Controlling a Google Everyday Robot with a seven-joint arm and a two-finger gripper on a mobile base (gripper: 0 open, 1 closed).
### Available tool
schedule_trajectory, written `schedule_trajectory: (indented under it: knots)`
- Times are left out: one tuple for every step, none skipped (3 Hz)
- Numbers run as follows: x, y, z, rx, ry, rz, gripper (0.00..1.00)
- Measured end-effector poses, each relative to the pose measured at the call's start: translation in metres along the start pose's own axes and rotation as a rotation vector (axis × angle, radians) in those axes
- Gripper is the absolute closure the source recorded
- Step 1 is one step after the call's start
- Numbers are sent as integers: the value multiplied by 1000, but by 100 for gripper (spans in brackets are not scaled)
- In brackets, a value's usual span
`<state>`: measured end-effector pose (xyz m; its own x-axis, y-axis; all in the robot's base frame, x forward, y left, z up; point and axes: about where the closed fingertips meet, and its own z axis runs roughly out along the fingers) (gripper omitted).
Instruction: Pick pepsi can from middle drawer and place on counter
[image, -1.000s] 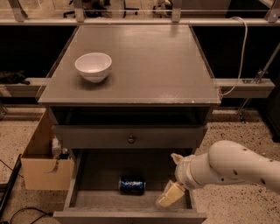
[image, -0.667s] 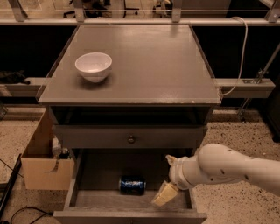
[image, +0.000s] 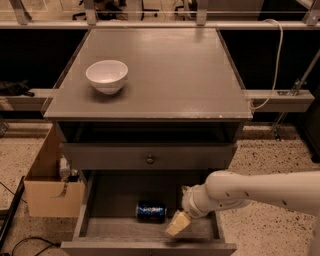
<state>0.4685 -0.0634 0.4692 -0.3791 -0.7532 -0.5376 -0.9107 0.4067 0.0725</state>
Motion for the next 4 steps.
schedule_trajectory:
  knots:
    - [1,-8,33,-4,5,28,0]
    - [-8,-16,57,-9,-32,61,0]
    - [-20,-18,73,-43,-119,120,0]
    - [-33,-7,80,-56,-245,176,0]
